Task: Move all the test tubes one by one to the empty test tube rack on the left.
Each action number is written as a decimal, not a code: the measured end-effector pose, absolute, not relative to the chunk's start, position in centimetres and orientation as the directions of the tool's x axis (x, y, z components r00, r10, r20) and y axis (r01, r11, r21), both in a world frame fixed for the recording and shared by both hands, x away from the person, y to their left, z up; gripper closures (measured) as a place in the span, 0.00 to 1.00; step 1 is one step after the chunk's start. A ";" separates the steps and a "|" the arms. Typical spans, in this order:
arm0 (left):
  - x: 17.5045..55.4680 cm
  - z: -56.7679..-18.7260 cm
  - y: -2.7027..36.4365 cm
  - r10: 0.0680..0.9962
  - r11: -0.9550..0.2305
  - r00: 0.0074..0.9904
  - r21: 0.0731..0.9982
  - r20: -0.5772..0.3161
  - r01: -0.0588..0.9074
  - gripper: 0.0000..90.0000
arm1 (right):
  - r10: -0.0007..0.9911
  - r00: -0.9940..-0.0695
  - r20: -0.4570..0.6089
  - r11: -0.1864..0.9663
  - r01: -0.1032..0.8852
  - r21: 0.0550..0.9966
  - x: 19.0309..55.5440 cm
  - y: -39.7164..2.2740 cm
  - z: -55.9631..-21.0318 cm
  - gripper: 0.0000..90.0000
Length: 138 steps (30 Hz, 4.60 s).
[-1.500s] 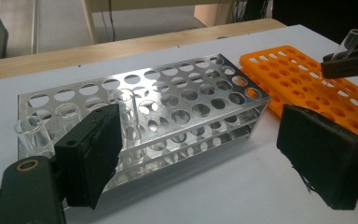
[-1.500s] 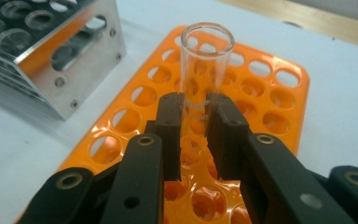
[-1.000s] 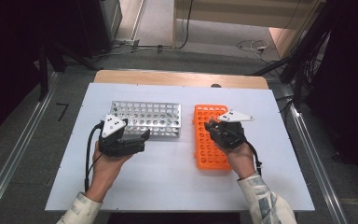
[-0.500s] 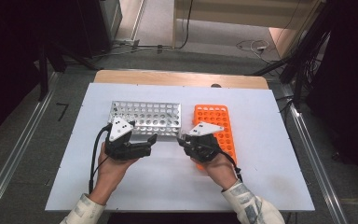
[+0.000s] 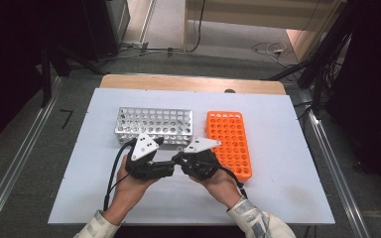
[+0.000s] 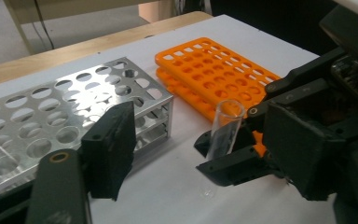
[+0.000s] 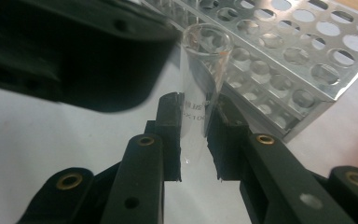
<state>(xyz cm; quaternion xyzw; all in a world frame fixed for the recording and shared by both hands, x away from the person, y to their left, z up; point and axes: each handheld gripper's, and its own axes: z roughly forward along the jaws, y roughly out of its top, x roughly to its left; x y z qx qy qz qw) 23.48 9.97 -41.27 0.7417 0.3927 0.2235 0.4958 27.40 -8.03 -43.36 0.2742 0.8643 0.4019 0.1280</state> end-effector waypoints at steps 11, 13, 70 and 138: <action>23.4 -41.8 9.5 0.753 -0.245 0.655 0.899 -0.059 0.364 0.79 | 0.557 -0.831 0.010 0.531 0.365 0.765 26.8 -7.5 -43.3 0.81; 23.4 -41.9 9.4 0.753 -0.253 0.655 0.897 -0.053 0.363 0.82 | 0.558 -0.830 0.011 0.530 0.367 0.765 26.7 -7.5 -43.3 0.81; 27.1 -40.0 14.5 0.870 -0.108 0.481 0.908 -0.111 0.405 0.83 | 0.654 -0.756 0.031 0.451 0.423 0.786 28.2 -12.5 -43.1 0.27; 31.3 -38.8 16.4 0.927 -0.070 0.364 0.916 -0.087 0.396 0.84 | 0.711 -0.703 0.038 0.416 0.463 0.782 28.6 -16.6 -43.1 0.23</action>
